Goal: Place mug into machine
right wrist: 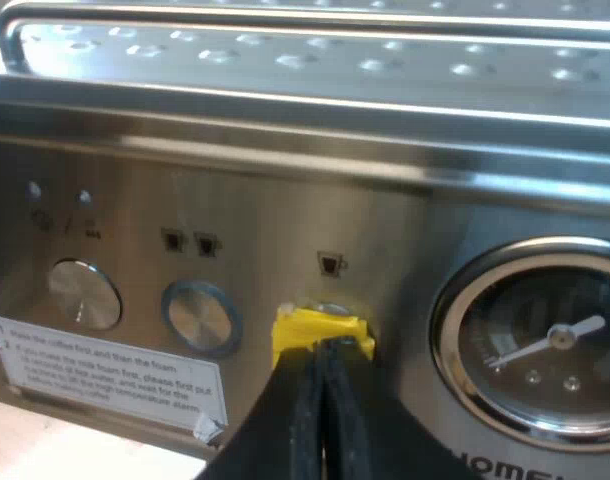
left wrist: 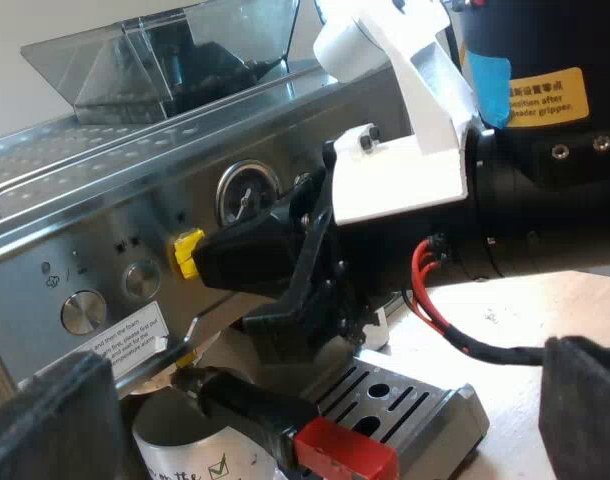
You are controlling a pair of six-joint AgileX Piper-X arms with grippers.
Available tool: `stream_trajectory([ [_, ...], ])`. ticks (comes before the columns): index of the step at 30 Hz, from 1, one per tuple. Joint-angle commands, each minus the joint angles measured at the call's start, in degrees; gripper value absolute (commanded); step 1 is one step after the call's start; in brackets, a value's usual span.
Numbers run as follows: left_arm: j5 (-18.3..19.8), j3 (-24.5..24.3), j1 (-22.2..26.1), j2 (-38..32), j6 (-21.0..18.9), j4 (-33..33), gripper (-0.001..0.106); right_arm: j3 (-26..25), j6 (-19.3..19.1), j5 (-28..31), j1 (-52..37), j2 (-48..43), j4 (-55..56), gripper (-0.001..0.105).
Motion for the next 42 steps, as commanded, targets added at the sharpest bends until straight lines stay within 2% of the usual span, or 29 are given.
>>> stream_trajectory([
  [1, 0.36, -0.35, -0.27, -0.32, 0.29, -0.94, 0.085, -0.67, -0.03, 3.23, -3.15, 0.90, -0.67, 0.000],
  [6, 0.24, -0.35, -0.27, -0.32, 0.29, -0.94, 0.085, -0.67, -0.16, 3.23, 0.01, -0.94, 2.35, 0.001],
  [10, 0.24, -0.35, -0.27, -0.32, 0.29, -0.94, 0.085, -0.67, -0.02, 3.23, 3.48, -2.90, 6.32, 0.024],
  [11, 0.24, -0.35, -0.27, -0.32, 0.29, -0.33, 0.085, -0.67, 0.23, 3.23, 4.63, -3.60, 7.42, 0.035],
  [13, 0.24, -0.35, -0.27, -0.32, 0.29, 0.66, 0.085, -0.67, 0.24, 3.23, 5.54, -4.15, 7.96, 0.044],
  [15, 0.24, -0.35, -0.27, -0.32, 0.29, 0.90, 0.085, -0.67, 0.24, 3.23, 7.70, -5.97, 11.06, 0.061],
  [18, -0.31, -0.35, -0.27, -0.32, -0.06, 0.75, 0.085, -0.67, 0.78, 3.23, 9.41, -8.16, 14.90, 0.066],
  [20, -0.41, -1.05, -0.27, -0.32, -0.72, 1.11, 0.085, -0.67, 1.07, 3.23, 10.22, -9.65, 17.95, 0.066],
  [22, -0.40, -3.31, -0.27, -0.32, -3.87, 3.33, 0.085, -0.67, 1.04, 3.23, 10.79, -12.23, 22.48, 0.066],
  [26, -0.84, -6.51, -0.27, -0.32, -6.65, 5.72, 0.085, -0.67, 2.25, 3.23, 10.54, -16.62, 31.48, 0.066],
  [29, -4.20, -8.56, -0.27, 0.13, -7.14, 6.73, 0.085, -0.67, 4.67, 3.23, 9.77, -20.08, 38.06, 0.066],
  [31, -5.48, -9.81, -0.27, 1.48, -9.34, 6.72, 0.085, -0.67, 4.88, 3.09, 9.04, -21.91, 41.03, 0.066],
  [35, -5.35, -12.77, -0.27, 6.81, -12.14, 6.72, 0.085, -0.67, 4.98, 0.72, 6.13, -26.32, 45.87, 0.066],
  [42, -6.78, -22.35, 1.52, 18.48, -12.14, 6.72, 0.085, -0.67, 6.25, -1.78, -1.97, -35.49, 53.92, 0.066],
])
